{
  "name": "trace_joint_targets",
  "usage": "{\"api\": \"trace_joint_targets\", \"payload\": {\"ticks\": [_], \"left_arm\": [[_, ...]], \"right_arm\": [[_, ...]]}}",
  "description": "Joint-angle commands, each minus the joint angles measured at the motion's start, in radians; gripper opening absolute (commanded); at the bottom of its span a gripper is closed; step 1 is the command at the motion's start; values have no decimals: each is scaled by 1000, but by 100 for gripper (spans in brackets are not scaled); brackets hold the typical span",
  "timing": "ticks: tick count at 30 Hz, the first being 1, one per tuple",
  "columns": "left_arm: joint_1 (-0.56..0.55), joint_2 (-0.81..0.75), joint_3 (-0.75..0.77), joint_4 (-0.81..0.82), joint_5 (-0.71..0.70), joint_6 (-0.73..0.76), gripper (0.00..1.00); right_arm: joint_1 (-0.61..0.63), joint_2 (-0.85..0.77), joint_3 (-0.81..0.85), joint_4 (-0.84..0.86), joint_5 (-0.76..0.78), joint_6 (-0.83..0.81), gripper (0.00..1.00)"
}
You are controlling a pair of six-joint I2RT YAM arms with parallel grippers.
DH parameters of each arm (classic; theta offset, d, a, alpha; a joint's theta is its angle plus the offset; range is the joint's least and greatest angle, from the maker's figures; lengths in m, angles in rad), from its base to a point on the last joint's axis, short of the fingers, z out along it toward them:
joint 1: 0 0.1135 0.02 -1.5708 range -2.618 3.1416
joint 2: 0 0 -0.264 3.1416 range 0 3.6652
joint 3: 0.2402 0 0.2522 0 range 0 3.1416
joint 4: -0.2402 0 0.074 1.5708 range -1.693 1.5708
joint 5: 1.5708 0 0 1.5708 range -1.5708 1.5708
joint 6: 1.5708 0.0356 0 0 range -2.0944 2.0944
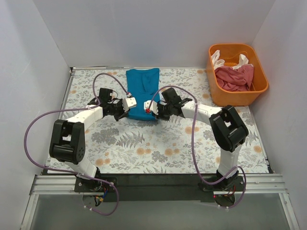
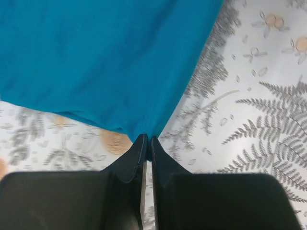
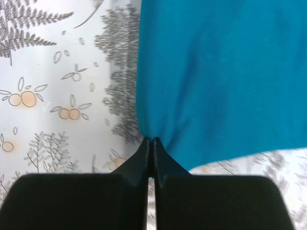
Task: Fold and stack the t-shirts
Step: Fold the tshirt
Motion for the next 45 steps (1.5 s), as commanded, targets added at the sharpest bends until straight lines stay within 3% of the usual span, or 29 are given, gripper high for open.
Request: {"api": "trace_joint_targets", "payload": {"ticks": [1,9,15,18,23,28,36,45], "left_arm": [[20,-71,91,-57,39,-23,0],[16,-196,75,-152,98,-2,0],[-24,-406,35,-466,149,116,0],[-53,-488,38,-631,197,116,0],[-56,-612,71,-770,214,83,0],[-9,-496,161,-744,195,66,0],[74,-194,293,-582,195,61,0],[108,90,512,-539,169,96,0]], "right_arm": [[-33,-90,102,-61,-22,21,1],[-38,-188,88,-169,-68,24,1],[-14,-365,-31,-325,-163,53,1],[29,-473,-97,-412,-197,89,1],[43,-575,-78,-491,-217,142,1],[31,-485,45,-534,-208,75,1],[-70,-216,266,-557,-223,-69,1],[-132,68,539,-624,-237,-198,1]]}}
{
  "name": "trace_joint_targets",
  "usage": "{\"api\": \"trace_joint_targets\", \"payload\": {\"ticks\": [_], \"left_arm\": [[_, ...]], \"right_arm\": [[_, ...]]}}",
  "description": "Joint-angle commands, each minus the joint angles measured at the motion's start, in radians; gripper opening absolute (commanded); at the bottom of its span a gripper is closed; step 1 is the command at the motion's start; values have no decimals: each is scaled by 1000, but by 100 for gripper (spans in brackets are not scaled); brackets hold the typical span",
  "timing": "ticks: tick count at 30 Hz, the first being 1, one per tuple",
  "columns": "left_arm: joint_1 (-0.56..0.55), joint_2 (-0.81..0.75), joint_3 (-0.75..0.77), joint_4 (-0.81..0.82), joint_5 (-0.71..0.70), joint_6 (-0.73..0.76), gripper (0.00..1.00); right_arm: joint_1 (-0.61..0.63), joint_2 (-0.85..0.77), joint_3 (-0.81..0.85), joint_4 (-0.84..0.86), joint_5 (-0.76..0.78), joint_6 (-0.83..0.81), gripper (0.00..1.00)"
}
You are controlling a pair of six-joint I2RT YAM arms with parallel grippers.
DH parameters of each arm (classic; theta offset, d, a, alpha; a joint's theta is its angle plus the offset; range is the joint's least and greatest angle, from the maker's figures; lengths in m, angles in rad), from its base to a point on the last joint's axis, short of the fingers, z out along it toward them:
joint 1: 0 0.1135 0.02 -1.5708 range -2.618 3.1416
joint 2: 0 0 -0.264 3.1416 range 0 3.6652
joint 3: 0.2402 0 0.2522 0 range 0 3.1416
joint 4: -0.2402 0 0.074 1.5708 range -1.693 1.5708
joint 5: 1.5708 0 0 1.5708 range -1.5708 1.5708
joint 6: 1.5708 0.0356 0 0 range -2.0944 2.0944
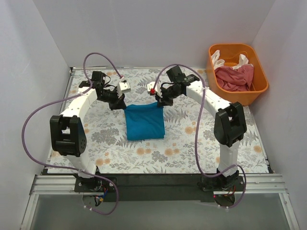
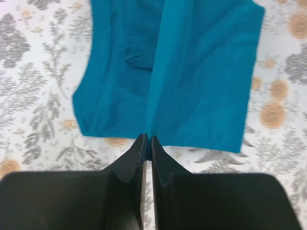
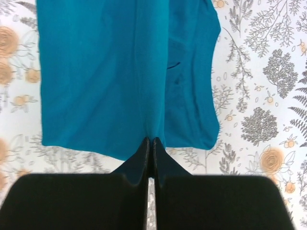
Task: Fold and stack the t-shirts
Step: Fold the tshirt
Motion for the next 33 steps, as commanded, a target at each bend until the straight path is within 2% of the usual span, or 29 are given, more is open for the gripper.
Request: {"api": "trace_joint_targets", "payload": {"ticks": [1,10,19,20,21,23,24,25,26,28,30,33], "left_arm": [[30,64,96,36,-19,27,0],[52,275,190,121,-71,9,0],[52,359,208,259,-112,-89,0],[52,362,208,270,-114,-108,1],[52,364,219,287,-116,-134,10],[53,373,237,304,-141,-248,18],[58,373,251,339,-149,-299,28],[62,368,259,350,-152,-347,31],[78,356,264,359,-133,-457,35],[93,336,256,355,-100,-523,42],[93,290,219,355,-68,-566,44],[93,257,153,355,-50,-620,48]], "right_arm": [[-22,67,111,-53,-6,-73,1],[-44,309,295,-48,20,-94,1],[-54,378,332,-4,66,-33,2],[-56,378,332,4,74,-25,10],[-57,377,332,16,85,6,24],[-65,364,332,50,102,48,26],[-70,357,334,59,103,91,33],[-77,343,334,74,102,122,37],[-88,335,335,76,97,149,40],[-97,309,324,79,62,226,55],[-108,297,315,82,37,275,60],[-110,291,314,84,-15,372,61]]}}
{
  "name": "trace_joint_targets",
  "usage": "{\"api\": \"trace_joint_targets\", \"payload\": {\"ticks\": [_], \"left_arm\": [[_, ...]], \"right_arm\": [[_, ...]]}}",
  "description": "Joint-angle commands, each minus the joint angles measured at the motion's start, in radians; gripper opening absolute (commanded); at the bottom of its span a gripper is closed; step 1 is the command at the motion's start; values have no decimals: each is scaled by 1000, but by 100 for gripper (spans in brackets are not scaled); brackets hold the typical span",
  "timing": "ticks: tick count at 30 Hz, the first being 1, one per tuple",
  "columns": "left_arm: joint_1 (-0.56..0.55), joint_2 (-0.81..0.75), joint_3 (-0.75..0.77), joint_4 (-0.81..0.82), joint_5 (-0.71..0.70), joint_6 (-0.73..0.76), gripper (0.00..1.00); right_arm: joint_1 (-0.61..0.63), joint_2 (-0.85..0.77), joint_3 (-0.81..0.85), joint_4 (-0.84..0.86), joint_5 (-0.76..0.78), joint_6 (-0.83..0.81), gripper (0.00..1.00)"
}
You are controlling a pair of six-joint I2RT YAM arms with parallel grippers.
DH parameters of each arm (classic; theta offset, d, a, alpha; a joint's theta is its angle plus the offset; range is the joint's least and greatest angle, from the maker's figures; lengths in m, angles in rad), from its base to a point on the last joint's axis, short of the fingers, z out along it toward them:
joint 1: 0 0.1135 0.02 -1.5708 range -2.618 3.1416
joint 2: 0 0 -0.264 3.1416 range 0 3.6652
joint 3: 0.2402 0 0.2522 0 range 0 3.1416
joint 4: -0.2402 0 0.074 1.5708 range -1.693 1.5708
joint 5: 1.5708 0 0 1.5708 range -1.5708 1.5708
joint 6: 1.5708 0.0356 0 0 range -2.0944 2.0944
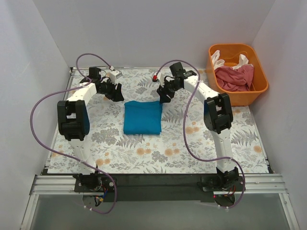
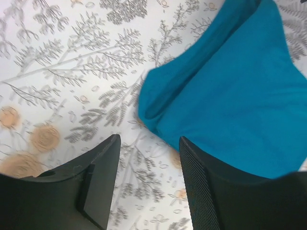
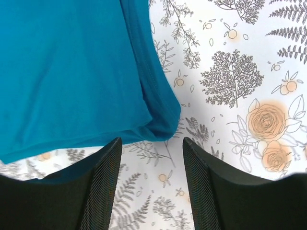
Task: Fold and stack the t-shirts
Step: Fold the tshirt
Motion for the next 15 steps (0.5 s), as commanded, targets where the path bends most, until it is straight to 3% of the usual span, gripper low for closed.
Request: {"api": "trace_joint_targets", "payload": {"ticks": [1,5,8,9,12,15], "left_arm": [[-1,-87,-51,10,49,-138,52],[-7,-70,-50,23,66,-154,57],[-33,-52,-28,25,89,-108,60],[-42,-50,-28,27,92,-79,60],[-86,-44,-41,50,80,12,61],[-117,-13,-19,56,79,64,62]], "right_arm": [[0,-68,19,23,-99,192,60],[-7,-30,21,51,-129,295,54],[-26,-3,24,94,-142,370,32],[-29,6,25,118,-144,389,29],[-49,21,27,177,-153,464,22],[-64,33,25,209,-158,507,22]]}}
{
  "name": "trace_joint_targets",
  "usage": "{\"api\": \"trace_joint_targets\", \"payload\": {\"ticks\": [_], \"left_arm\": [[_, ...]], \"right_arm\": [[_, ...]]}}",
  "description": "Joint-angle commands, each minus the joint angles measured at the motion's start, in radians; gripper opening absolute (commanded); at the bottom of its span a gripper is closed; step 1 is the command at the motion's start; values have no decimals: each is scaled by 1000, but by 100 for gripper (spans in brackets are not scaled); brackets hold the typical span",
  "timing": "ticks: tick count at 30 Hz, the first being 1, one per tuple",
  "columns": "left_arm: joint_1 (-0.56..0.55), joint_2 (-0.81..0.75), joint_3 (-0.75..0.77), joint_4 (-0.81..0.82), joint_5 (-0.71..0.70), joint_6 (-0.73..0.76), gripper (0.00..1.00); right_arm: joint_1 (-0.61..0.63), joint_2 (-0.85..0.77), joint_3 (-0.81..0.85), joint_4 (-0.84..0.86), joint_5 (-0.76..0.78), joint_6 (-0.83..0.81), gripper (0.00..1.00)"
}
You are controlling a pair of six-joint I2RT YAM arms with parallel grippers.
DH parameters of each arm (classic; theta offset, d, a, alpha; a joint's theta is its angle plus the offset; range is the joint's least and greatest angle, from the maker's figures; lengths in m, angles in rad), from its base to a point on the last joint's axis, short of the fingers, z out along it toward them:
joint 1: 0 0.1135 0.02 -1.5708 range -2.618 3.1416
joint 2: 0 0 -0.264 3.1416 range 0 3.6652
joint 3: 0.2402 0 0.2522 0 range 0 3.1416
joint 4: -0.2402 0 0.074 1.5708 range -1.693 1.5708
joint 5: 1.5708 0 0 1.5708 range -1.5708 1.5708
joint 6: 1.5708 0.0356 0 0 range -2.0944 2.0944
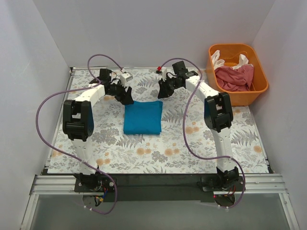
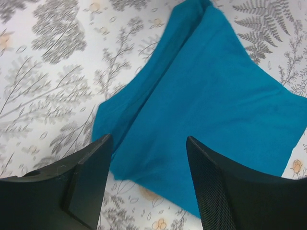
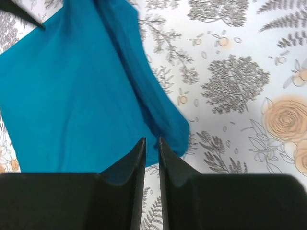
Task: Fold and stack the t-shirts
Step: Fold the tshirt
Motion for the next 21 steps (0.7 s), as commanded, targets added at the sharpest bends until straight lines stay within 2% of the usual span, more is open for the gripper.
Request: {"api": "trace_joint_targets", "payload": {"ticks": [1,8,11,15,21], "left_arm": [[-42,12,31,24,34,101,62],[-110,97,54,17,-30,201,62],[-142,105,14,-8,-58,264,58],[-190,10,-119,-11,-63,339,55],[-236,-163,-320,-12,-36,307,54]], "right_arm": [[-24,17,22,92,-39,99,22],[-26,21,-21,132,-50,117,22],[-31,1,-55,135,-48,100,22],[-37,-35,-96,134,-56,88,23],[-37,-126,-214,134,-91,47,23]]}}
